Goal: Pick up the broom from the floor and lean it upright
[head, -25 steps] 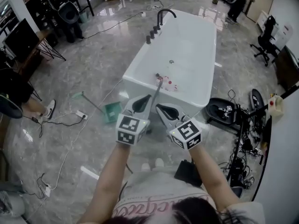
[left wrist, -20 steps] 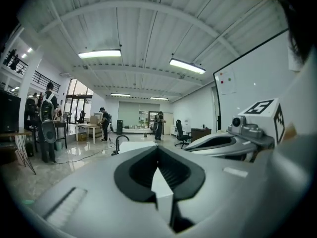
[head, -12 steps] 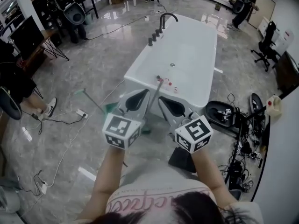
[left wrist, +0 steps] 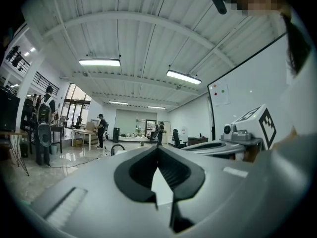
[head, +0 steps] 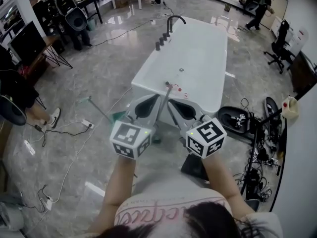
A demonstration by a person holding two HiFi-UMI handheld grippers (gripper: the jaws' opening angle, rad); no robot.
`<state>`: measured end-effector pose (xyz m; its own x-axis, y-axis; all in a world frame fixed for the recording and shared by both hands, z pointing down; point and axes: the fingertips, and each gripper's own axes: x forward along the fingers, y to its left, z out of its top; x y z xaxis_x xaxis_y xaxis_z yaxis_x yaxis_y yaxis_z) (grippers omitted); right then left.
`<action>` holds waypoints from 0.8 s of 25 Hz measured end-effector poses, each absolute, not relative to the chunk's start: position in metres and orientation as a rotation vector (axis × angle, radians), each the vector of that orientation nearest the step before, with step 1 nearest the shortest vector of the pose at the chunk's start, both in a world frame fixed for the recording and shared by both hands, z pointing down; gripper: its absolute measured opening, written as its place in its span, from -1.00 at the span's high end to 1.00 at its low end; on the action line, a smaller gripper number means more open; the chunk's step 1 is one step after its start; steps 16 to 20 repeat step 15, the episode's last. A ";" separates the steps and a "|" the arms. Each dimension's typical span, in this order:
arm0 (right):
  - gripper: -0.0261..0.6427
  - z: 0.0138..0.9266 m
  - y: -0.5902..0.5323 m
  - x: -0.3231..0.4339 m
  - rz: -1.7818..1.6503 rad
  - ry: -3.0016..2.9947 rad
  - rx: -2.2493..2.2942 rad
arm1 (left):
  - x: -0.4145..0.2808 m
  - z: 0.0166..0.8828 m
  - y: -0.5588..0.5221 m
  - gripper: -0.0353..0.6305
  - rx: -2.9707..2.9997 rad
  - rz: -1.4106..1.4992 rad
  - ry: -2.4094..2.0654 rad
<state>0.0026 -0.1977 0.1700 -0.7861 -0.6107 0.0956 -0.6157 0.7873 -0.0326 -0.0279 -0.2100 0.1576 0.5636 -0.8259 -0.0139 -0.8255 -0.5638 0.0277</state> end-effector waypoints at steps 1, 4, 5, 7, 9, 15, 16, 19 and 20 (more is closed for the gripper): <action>0.92 0.169 -0.198 0.003 0.087 -2.895 0.997 | -0.027 0.157 -0.210 0.89 2.763 -0.049 -1.451; 0.92 0.163 -0.198 0.004 0.054 -2.913 0.991 | -0.025 0.157 -0.210 0.89 2.759 -0.069 -1.436; 0.92 0.162 -0.197 0.005 0.044 -2.915 0.990 | -0.025 0.158 -0.210 0.89 2.757 -0.069 -1.434; 0.92 0.161 -0.197 0.007 0.039 -2.914 0.995 | -0.023 0.160 -0.208 0.89 2.756 -0.061 -1.428; 0.92 0.162 -0.196 0.010 0.048 -2.915 1.000 | -0.022 0.160 -0.206 0.89 2.758 -0.052 -1.423; 0.92 0.160 -0.192 0.010 0.041 -2.934 0.980 | -0.024 0.158 -0.204 0.89 2.761 -0.048 -1.426; 0.92 0.160 -0.192 0.010 0.041 -2.934 0.980 | -0.024 0.158 -0.204 0.89 2.761 -0.048 -1.426; 0.92 0.160 -0.192 0.010 0.041 -2.934 0.980 | -0.024 0.158 -0.204 0.89 2.761 -0.048 -1.426; 0.92 0.160 -0.192 0.010 0.041 -2.934 0.980 | -0.024 0.158 -0.204 0.89 2.761 -0.048 -1.426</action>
